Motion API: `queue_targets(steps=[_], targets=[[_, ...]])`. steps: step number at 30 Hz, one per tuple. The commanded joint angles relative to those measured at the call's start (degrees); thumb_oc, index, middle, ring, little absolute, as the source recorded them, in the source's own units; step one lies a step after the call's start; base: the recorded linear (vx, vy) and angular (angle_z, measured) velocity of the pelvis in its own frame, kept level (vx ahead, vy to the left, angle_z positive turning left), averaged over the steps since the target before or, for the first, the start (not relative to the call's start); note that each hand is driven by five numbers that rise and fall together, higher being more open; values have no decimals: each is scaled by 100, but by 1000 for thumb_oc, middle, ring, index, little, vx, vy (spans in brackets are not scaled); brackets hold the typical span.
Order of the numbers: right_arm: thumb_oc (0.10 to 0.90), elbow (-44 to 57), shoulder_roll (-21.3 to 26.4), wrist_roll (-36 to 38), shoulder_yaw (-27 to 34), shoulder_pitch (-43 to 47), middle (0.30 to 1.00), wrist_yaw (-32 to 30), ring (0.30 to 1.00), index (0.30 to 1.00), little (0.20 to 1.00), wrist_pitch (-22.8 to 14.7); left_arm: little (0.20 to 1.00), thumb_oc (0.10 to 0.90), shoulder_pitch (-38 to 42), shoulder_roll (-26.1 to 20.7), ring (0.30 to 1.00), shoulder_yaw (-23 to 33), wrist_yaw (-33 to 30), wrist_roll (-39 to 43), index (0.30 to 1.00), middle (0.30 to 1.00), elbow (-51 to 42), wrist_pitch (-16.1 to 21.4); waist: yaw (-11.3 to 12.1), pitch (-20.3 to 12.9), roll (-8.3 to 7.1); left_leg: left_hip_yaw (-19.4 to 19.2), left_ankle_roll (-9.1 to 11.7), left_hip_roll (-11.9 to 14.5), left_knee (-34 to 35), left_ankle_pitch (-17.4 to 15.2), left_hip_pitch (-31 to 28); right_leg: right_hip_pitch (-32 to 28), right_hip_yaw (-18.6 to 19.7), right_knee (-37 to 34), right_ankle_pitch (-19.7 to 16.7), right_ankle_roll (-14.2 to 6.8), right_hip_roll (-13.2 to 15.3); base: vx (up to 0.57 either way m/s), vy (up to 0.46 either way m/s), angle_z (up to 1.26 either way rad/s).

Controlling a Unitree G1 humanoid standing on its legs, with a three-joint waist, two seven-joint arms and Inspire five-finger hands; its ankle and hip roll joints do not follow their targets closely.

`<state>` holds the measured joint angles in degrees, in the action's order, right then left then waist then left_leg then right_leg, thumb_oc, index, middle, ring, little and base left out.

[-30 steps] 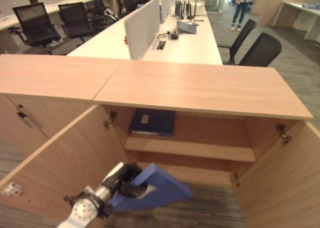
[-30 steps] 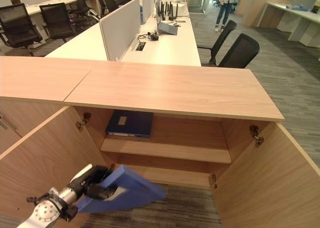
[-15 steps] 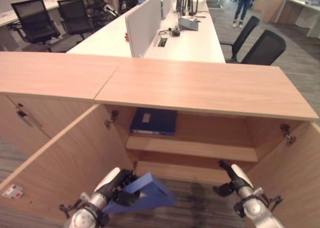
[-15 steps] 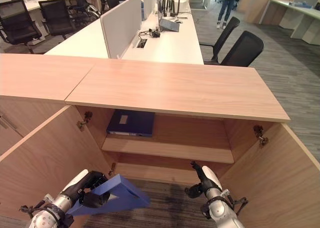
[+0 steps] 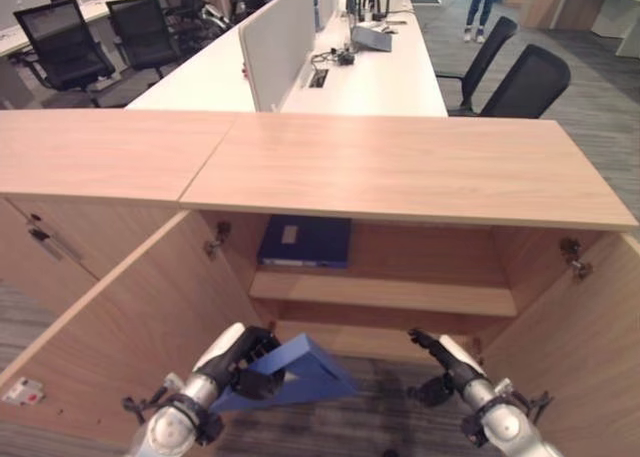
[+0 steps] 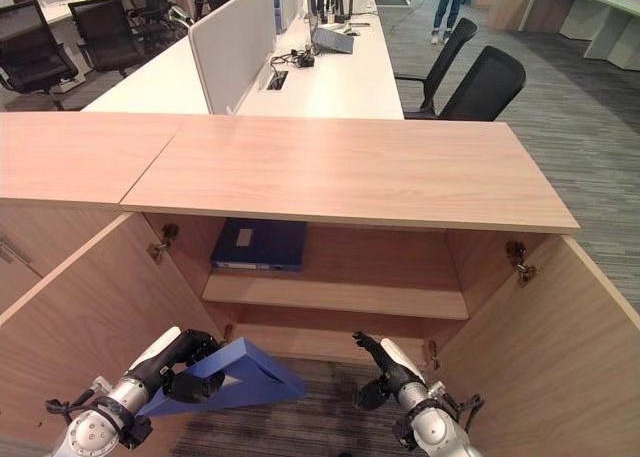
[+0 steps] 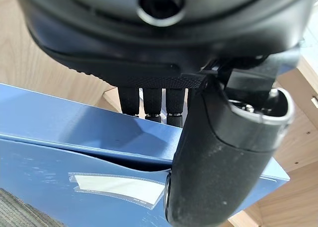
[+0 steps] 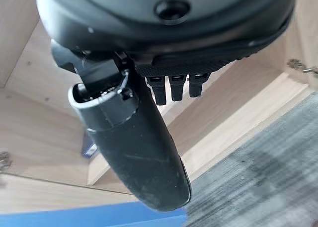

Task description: Put the empty folder in the office cabinet

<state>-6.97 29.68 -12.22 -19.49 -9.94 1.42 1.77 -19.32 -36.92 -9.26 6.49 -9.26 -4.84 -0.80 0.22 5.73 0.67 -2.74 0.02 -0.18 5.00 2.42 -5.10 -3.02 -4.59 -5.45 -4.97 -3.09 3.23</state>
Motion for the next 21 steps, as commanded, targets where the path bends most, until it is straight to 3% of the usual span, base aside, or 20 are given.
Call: queue_targets(steps=[1, 11, 18, 19, 21], targets=[[800, 597, 247, 123, 82, 817, 900, -192, 900, 900, 900, -542, 300, 400, 836, -68, 300, 177, -344, 354, 300, 300, -506, 632, -53, -73, -67, 287, -39, -144, 0, -544, -62, -351, -341, 45, 498, -205, -74, 0, 0, 0], [800, 210, 187, 186, -66, 1016, 900, -155, 900, 900, 900, -388, 300, 400, 1217, -73, 300, 71, -298, 885, 300, 300, -808, 651, -43, -117, -88, 281, -36, -144, 0, -540, -71, -360, -350, 45, 494, -195, -64, 0, 0, 0], [800, -43, 117, 190, -410, 1195, 900, 58, 900, 900, 900, -418, 300, 400, 1615, -55, 300, -306, -69, 1148, 300, 300, -1044, 687, -58, -151, -92, 296, -37, -142, 0, -546, -85, -374, -332, 45, 500, -190, -67, 0, 0, 0], [800, -336, -251, 391, -793, 1325, 900, 64, 900, 900, 900, -457, 300, 400, 1716, 8, 300, -517, -139, 1134, 300, 300, -1011, 726, -46, -150, -94, 303, -38, -142, 0, -541, -91, -381, -331, 45, 501, -181, -69, 0, 0, 0], [800, -791, -566, 106, -1147, 1758, 900, -93, 900, 900, 900, -313, 300, 400, 1891, 118, 300, -718, -293, 986, 300, 300, -919, 663, -16, -166, -97, 323, -41, -147, 0, -540, -89, -384, -333, 45, 514, -174, -71, 0, 0, 0]])
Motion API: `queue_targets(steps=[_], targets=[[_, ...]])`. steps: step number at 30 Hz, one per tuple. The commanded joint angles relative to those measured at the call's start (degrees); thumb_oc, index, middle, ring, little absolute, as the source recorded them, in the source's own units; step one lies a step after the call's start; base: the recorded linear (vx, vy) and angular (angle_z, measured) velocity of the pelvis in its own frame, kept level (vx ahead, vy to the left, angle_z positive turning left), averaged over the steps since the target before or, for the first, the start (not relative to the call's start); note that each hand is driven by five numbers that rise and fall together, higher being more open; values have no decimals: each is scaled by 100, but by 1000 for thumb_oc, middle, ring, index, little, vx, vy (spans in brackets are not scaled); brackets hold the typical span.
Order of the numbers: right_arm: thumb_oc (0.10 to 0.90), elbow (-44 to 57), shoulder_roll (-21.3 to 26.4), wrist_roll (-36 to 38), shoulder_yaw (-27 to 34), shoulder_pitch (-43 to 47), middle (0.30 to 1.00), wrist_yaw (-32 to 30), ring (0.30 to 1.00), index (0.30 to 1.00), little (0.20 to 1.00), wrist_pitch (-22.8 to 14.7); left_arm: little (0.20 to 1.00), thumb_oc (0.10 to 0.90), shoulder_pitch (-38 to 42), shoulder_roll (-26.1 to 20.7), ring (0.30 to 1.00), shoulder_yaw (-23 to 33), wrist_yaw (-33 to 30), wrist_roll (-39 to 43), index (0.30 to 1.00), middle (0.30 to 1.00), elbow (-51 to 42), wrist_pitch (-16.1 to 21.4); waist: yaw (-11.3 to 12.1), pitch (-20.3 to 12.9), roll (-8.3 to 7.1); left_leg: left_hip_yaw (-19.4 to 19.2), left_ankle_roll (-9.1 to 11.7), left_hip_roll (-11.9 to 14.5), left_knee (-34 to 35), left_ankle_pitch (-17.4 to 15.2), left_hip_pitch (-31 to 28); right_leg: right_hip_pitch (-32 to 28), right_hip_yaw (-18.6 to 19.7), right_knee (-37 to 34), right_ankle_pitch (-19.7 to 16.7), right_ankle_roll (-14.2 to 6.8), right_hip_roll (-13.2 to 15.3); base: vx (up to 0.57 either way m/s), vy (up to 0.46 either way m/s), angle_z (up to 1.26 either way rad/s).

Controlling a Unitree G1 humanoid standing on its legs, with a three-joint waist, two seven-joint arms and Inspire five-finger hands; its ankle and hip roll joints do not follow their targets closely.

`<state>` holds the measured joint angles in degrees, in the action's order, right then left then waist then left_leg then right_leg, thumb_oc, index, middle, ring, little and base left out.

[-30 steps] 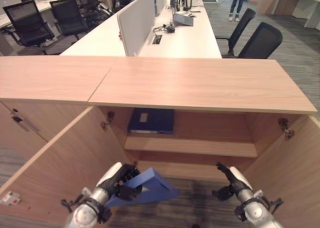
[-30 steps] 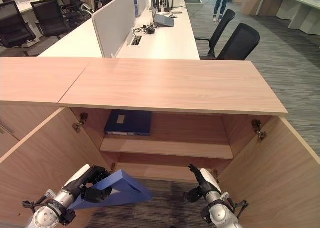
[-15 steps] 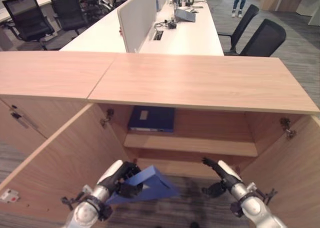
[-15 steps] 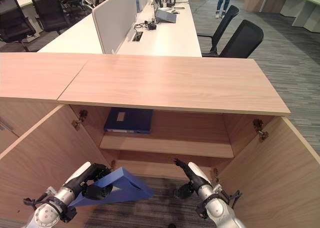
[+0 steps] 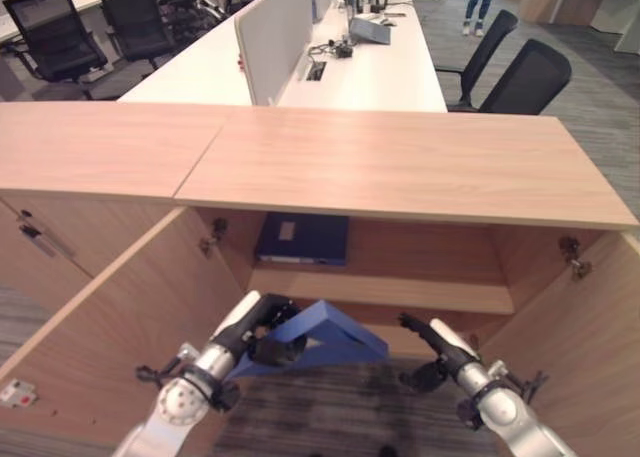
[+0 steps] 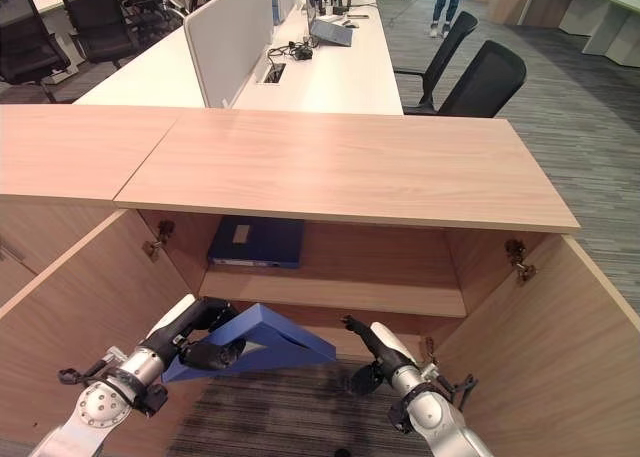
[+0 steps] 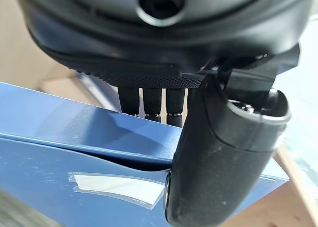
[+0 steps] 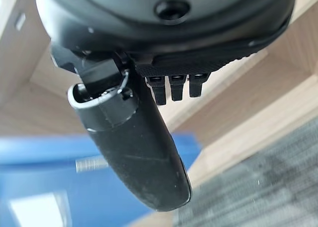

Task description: Put the empty folder in the office cabinet

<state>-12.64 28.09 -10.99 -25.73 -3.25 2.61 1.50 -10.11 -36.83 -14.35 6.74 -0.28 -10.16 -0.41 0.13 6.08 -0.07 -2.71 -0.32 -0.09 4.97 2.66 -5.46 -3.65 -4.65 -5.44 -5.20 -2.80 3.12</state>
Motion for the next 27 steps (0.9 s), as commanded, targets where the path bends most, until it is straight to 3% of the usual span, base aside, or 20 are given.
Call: queue_targets(steps=[1, 9, 17, 27], targets=[[800, -248, -420, -23, -527, 1108, 900, -225, 900, 900, 900, -293, 300, 400, 985, 110, 300, -214, -326, 84, 300, 300, -374, 628, -7, -195, -25, 322, -7, -157, 3, -563, -51, -320, -328, 44, 537, -203, -59, 0, 0, 0], [800, 406, 82, -113, -11, 898, 900, -272, 900, 900, 900, -345, 300, 400, 869, -4, 300, -83, -243, 249, 300, 300, -538, 677, -5, -203, -46, 301, 0, -154, 3, -566, -59, -336, -357, 44, 541, -217, -59, 1, -3, 1], [800, 490, 94, -379, -112, 1256, 900, -412, 900, 900, 900, -370, 300, 400, 1182, 17, 300, -329, -232, 433, 300, 300, -609, 679, 15, -220, -41, 318, -5, -159, 3, -569, -66, -344, -361, 44, 543, -217, -61, 0, 0, 0], [800, 209, -114, -261, -379, 1595, 900, -454, 900, 900, 900, -366, 300, 400, 1474, 106, 300, -701, -88, 1517, 300, 300, -872, 666, 34, -243, -37, 327, -3, -160, 3, -558, -74, -347, -374, 44, 530, -215, -54, 0, 0, 0]])
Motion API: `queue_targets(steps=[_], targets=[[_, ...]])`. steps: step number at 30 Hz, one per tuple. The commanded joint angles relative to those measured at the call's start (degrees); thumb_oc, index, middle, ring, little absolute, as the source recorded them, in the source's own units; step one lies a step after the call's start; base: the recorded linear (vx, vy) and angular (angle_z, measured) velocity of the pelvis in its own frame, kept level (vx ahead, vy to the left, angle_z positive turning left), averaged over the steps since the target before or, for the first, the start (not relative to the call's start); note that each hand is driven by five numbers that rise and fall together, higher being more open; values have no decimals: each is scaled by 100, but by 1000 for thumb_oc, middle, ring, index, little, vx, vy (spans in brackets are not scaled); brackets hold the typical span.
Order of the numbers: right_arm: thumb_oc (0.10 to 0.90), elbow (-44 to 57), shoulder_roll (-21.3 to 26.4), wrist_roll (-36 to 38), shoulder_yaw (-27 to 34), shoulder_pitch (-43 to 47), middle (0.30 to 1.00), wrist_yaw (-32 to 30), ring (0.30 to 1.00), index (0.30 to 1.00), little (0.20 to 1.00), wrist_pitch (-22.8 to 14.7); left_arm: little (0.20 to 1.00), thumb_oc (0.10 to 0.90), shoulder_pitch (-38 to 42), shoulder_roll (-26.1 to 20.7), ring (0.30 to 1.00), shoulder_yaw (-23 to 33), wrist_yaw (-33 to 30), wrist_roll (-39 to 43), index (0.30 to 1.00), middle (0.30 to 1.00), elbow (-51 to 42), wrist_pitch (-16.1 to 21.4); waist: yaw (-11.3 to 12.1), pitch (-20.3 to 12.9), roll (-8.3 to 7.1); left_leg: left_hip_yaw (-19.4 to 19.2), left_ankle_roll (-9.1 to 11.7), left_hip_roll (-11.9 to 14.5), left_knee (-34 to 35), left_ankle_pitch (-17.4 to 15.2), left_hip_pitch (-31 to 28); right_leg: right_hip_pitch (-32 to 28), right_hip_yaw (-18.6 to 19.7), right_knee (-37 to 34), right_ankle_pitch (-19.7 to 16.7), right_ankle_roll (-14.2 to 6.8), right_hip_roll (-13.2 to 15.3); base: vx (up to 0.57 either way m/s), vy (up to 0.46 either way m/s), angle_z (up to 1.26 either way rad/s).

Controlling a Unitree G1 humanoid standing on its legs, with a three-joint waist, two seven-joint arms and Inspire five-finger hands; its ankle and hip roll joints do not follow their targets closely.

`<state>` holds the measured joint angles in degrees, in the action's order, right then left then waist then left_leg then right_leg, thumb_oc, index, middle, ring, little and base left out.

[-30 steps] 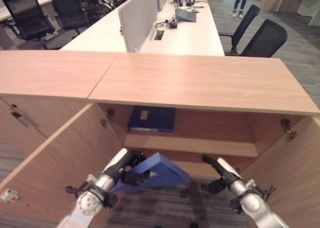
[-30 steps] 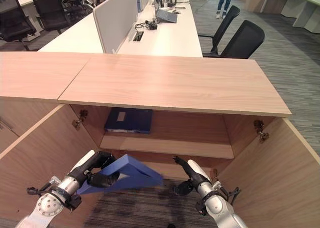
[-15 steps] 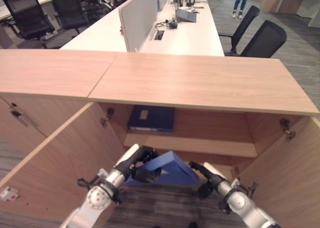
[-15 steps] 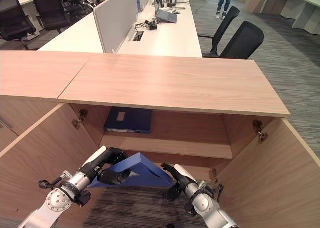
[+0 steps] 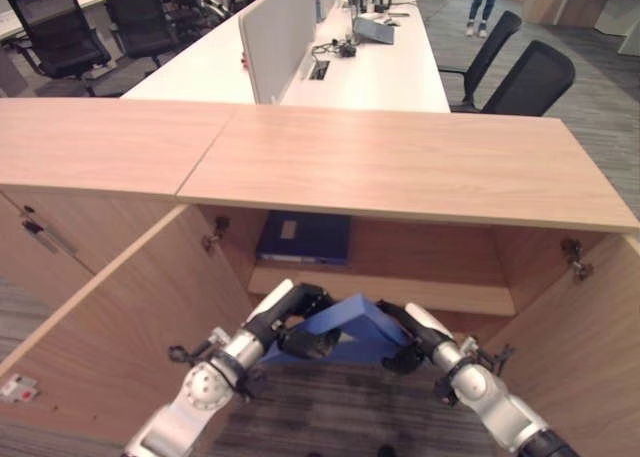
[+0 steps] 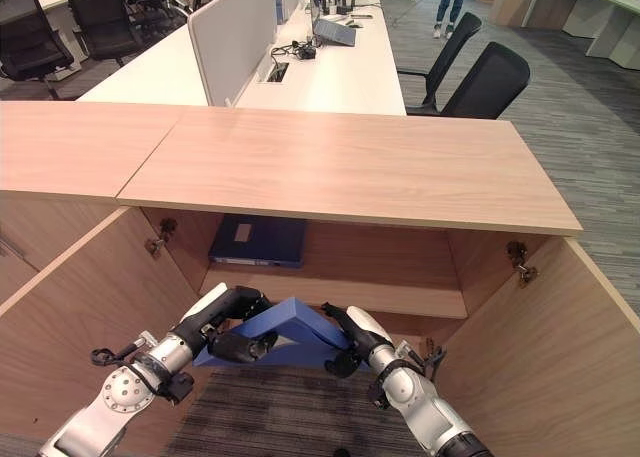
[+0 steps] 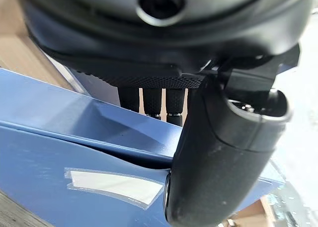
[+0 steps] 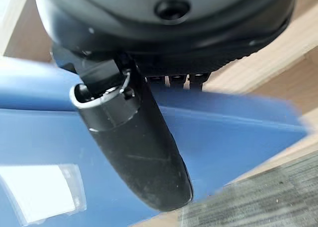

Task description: Put the empty folder in the office cabinet

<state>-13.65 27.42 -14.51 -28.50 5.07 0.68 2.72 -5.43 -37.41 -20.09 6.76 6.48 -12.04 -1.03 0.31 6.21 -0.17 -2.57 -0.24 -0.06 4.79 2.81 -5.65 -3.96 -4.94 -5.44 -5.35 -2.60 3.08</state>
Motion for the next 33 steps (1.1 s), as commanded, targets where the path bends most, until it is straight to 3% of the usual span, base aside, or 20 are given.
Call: queue_targets(steps=[1, 9, 11, 12, 28, 32, 33], targets=[[800, 248, -122, 158, -188, 803, 900, -237, 900, 900, 900, -492, 300, 400, 1072, 186, 300, -166, -106, 978, 300, 300, -762, 723, 21, -265, -33, 312, -8, -167, 21, -564, -42, -310, -344, 44, 543, -235, -47, 0, 0, 0], [800, -286, -417, 368, -572, 826, 900, -88, 900, 900, 900, -459, 300, 400, 1368, 343, 300, -317, -164, 1585, 300, 300, -978, 767, 34, -260, -52, 331, 0, -169, 21, -562, -52, -329, -366, 44, 552, -239, -51, 4, 0, 0], [563, -428, -502, 466, -638, 847, 545, -47, 545, 545, 545, -456, 300, 400, 1414, 356, 300, -303, -179, 1764, 300, 300, -1056, 821, 46, -258, -53, 335, 1, -168, 21, -557, -58, -331, -366, 44, 551, -236, -53, 0, 0, 0], [400, -510, -535, 530, -662, 865, 300, -26, 300, 300, 300, -459, 300, 400, 1421, 355, 300, -290, -173, 1853, 300, 300, -1100, 827, 49, -256, -56, 336, 1, -167, 21, -557, -60, -331, -368, 44, 549, -237, -52, 0, 0, 0], [400, -854, -720, 1962, -750, 363, 300, 727, 300, 300, 300, -332, 300, 400, 1275, 174, 300, -208, 92, 2282, 300, 300, -1215, 756, 72, -245, -87, 333, 37, -174, 21, -571, -66, -338, -390, 44, 560, -243, -50, 0, 0, 0], [400, -844, -684, 2024, -713, 302, 300, 744, 300, 300, 300, -308, 300, 400, 1200, 158, 300, -184, 124, 2305, 300, 300, -1184, 724, 68, -244, -88, 326, 42, -172, 21, -572, -57, -334, -396, 44, 559, -244, -48, 0, 0, 0], [400, -839, -637, 2115, -643, 206, 300, 778, 300, 300, 300, -288, 326, 417, 1100, 146, 326, -155, 170, 2319, 326, 326, -1118, 691, 60, -241, -90, 315, 48, -169, 21, -567, -57, -337, -402, 44, 560, -243, -52, 0, 0, 0]])
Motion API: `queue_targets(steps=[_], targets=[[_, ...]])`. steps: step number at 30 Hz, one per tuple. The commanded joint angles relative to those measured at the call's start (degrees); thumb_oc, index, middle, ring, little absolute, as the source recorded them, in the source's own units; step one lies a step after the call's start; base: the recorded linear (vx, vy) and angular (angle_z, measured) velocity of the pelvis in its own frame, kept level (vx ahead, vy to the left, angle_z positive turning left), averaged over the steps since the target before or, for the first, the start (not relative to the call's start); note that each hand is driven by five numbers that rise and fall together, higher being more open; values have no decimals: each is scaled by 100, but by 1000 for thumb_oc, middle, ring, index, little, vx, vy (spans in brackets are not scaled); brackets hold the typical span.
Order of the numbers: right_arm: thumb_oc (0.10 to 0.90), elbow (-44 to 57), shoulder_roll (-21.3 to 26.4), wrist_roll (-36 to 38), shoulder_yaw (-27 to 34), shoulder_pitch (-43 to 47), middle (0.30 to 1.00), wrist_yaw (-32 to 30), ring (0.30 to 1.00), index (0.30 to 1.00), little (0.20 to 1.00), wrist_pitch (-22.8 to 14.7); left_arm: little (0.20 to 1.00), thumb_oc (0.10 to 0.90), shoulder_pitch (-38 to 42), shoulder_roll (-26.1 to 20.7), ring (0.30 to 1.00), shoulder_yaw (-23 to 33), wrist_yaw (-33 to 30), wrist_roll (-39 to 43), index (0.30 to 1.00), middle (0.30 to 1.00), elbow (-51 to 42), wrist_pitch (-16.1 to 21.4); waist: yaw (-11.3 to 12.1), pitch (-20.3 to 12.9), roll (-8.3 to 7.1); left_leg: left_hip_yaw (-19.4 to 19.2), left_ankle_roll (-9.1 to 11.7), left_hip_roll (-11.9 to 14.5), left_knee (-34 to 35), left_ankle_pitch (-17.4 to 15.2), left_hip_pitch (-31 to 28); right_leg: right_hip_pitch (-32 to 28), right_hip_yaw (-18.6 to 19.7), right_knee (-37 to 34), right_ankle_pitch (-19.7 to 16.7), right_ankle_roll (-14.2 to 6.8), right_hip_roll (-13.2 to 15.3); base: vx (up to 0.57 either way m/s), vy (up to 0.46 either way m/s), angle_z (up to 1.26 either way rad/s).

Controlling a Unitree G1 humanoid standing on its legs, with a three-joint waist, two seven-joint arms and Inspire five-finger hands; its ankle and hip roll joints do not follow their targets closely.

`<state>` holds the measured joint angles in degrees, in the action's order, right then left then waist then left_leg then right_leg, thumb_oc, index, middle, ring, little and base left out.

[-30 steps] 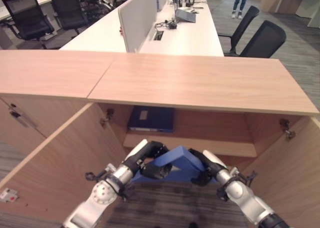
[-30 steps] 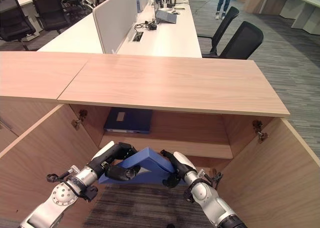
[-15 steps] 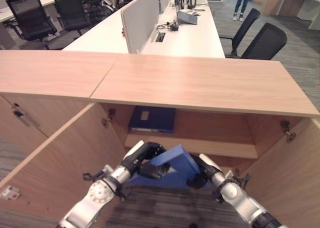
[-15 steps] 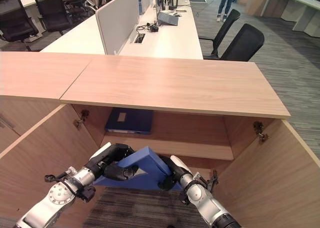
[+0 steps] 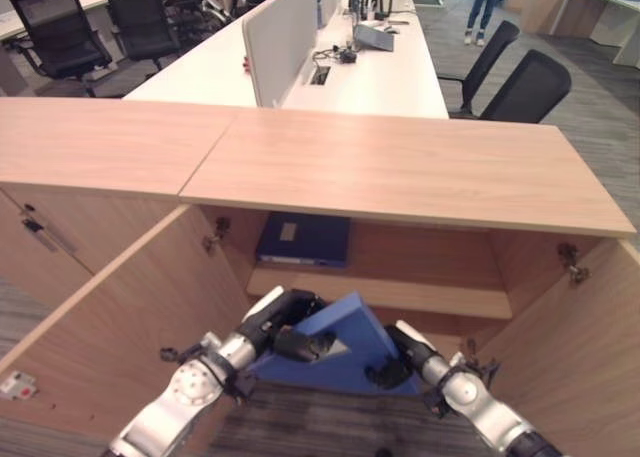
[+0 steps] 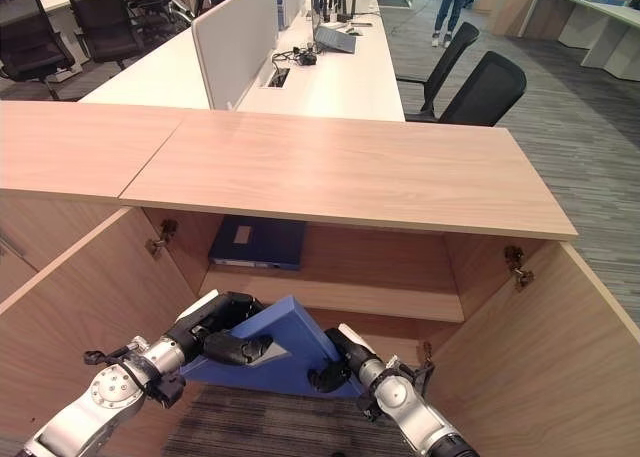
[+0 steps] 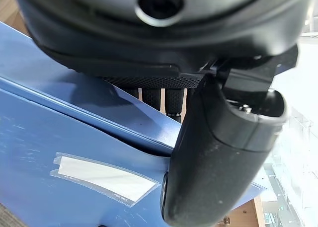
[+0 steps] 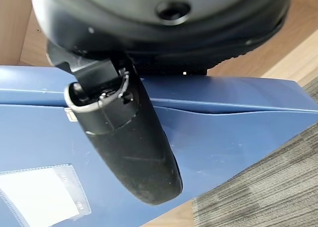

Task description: Put the empty folder in the office cabinet

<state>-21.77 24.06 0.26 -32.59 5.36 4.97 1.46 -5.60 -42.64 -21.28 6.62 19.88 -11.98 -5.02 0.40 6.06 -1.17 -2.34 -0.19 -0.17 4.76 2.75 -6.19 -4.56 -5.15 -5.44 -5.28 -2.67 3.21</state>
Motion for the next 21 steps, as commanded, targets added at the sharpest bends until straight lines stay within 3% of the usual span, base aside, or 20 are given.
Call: queue_targets(steps=[1, 2, 9, 18, 20, 21], targets=[[400, -13, -246, 656, -174, 99, 300, 394, 300, 300, 300, -150, 589, 593, 1008, 638, 589, -11, 241, 1006, 589, 589, -1051, 1043, 42, -217, 7, 287, 46, -155, 24, -562, -4, -278, -366, 44, 555, -235, -65, 0, 0, 0], [400, -8, -243, 656, -174, 93, 300, 395, 300, 300, 300, -148, 900, 800, 1004, 639, 900, -10, 243, 1006, 900, 900, -1051, 1043, 42, -219, 8, 287, 46, -155, 24, -562, -5, -279, -366, 44, 555, -235, -65, 0, 0, 0], [400, -276, 159, 175, 294, -356, 300, 348, 300, 300, 300, -38, 900, 800, 390, 609, 900, 351, 313, 1279, 900, 900, -468, 858, 10, -178, -9, 298, 74, -125, 24, -547, 8, -295, -410, 44, 569, -211, -90, 2, -24, 1], [400, -190, 687, -66, 1464, -1257, 300, 473, 300, 300, 300, 147, 900, 800, -963, 1152, 900, 1677, 177, 1502, 900, 900, 678, 620, 15, 38, -55, 403, 97, 62, 24, -393, 67, -190, -470, 273, 740, -69, -209, 0, -83, 7], [400, -242, 670, -103, 1607, -1197, 300, 331, 300, 300, 300, 144, 900, 800, -996, 1345, 900, 1731, 157, 1752, 900, 900, 975, 525, 53, 172, -86, 354, 130, 85, -322, -413, 257, -146, -471, 355, 793, -6, -211, -86, -129, 18], [400, -298, 566, -86, 1725, -1181, 300, 212, 300, 300, 300, 146, 900, 800, -1006, 1616, 900, 1786, 174, 2093, 900, 900, 1289, 410, 85, 287, -129, 297, 191, 55, -1008, -513, 637, -141, -500, 387, 842, 70, -206, -95, -117, 15]])
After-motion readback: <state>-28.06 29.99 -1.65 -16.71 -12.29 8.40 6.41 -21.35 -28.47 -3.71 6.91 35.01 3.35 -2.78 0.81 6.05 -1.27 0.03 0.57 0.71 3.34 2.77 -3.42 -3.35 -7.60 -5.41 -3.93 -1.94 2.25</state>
